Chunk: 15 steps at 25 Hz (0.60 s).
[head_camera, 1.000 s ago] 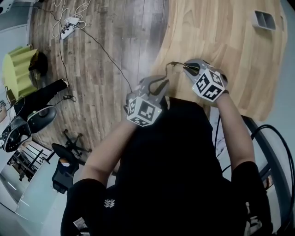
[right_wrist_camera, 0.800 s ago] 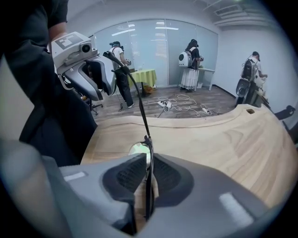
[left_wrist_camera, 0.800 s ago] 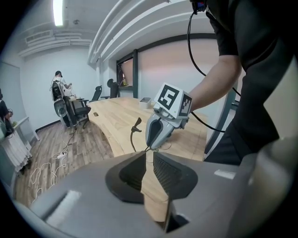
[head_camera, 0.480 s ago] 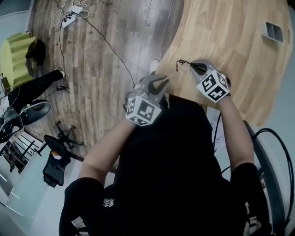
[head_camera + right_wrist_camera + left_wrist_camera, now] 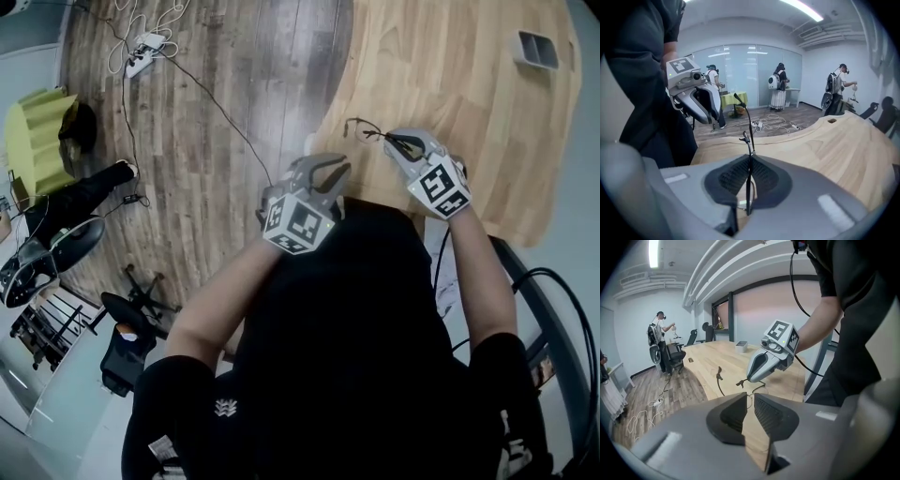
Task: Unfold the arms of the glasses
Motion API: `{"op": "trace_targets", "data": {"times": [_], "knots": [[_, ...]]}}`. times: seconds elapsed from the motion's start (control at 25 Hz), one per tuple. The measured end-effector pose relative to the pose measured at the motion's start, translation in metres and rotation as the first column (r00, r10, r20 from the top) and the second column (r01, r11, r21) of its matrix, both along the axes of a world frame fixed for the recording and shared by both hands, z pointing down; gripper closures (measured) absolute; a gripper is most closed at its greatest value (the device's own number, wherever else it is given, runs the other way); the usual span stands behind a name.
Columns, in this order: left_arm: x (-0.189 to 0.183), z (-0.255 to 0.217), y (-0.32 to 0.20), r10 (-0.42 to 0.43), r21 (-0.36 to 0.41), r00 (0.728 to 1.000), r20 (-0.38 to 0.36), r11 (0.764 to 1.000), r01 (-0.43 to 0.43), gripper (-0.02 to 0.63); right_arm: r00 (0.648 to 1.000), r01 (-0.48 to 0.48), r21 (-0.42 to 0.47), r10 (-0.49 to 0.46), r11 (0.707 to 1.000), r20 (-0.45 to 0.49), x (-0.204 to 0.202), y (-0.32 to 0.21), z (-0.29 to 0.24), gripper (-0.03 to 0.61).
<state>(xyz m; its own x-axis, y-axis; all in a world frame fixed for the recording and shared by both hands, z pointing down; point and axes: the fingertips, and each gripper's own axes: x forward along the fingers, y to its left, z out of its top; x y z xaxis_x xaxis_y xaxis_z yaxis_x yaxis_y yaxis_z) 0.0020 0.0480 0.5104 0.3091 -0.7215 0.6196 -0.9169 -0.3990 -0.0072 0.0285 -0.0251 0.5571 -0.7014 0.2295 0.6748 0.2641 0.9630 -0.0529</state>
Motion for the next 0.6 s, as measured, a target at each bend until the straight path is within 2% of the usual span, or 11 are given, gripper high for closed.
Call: {"op": "trace_targets", "data": {"times": [0.12, 0.24, 0.44, 0.6], "knots": [[0.008, 0.0, -0.009, -0.001, -0.013, 1.0, -0.02, 1.0, 0.0, 0.557, 0.997, -0.053, -0.042, 0.055, 0.998, 0.062, 0.006, -0.004, -0.009, 0.565], [0.011, 0.001, -0.019, -0.013, -0.016, 0.999, -0.03, 1.0, 0.013, 0.549, 0.992, -0.063, -0.049, 0.067, 0.997, 0.107, 0.013, -0.004, -0.015, 0.565], [0.014, -0.001, -0.045, -0.096, -0.007, 0.986, -0.133, 0.995, 0.096, 0.498, 0.984, -0.06, -0.048, 0.067, 0.997, 0.166, 0.023, 0.001, -0.02, 0.566], [0.025, 0.0, -0.055, -0.073, -0.007, 0.988, -0.136, 0.997, 0.073, 0.479, 0.973, -0.077, -0.042, 0.084, 0.996, 0.216, 0.029, 0.001, -0.027, 0.566]]}}
